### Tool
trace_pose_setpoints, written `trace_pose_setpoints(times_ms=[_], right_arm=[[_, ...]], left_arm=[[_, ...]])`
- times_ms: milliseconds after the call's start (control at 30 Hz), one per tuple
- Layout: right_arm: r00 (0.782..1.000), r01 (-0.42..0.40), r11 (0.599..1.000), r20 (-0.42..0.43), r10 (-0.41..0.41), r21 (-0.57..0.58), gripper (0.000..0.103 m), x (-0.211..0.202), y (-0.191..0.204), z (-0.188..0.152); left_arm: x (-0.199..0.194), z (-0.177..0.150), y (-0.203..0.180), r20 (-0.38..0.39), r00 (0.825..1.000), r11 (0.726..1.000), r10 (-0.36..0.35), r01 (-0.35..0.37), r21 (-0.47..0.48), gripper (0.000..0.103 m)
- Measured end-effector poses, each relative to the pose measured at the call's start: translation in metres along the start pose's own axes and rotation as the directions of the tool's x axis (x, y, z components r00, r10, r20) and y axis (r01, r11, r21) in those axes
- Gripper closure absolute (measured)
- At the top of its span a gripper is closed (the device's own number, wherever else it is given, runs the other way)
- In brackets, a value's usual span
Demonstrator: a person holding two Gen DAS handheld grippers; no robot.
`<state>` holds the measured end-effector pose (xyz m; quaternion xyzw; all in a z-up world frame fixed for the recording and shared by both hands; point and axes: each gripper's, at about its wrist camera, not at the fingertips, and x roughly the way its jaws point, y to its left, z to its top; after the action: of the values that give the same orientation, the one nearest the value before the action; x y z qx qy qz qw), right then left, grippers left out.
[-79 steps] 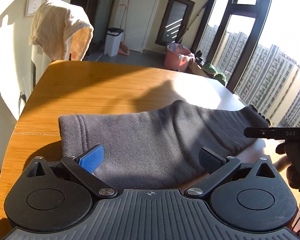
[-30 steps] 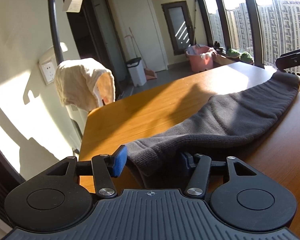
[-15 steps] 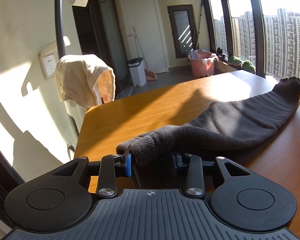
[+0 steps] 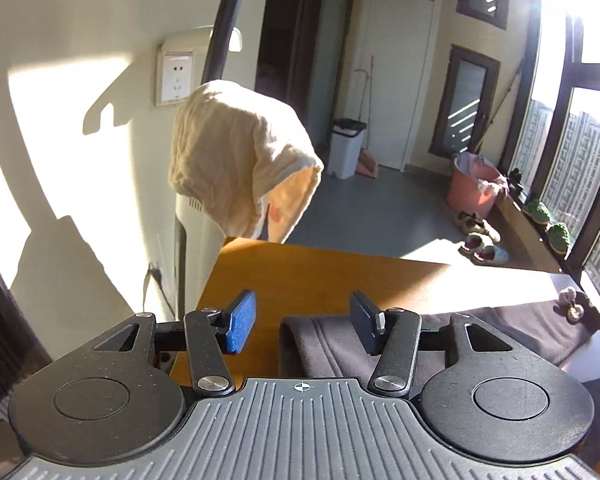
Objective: Fold clothes
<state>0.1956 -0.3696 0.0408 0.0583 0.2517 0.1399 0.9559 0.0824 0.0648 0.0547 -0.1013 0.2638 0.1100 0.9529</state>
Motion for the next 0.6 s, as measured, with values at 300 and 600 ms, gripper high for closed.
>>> trace_pose_setpoints(times_ms=[300,600], right_arm=[[0.945,-0.173,0.984,-0.274,0.177,0.039,0.058,-0.020,0.012,-0.082],[0.960,-0.170,0.985,-0.230,0.157,-0.035,0.057,0.036,0.038,-0.062]], left_arm=[[-0.012,-0.065,-0.031,-0.223,0.935,0.961,-0.276,0.271,-0.050,0.016],[0.043,-0.053,-0.019,-0.187,0.967,0.984,-0.175,0.175,-0.017,0.017]])
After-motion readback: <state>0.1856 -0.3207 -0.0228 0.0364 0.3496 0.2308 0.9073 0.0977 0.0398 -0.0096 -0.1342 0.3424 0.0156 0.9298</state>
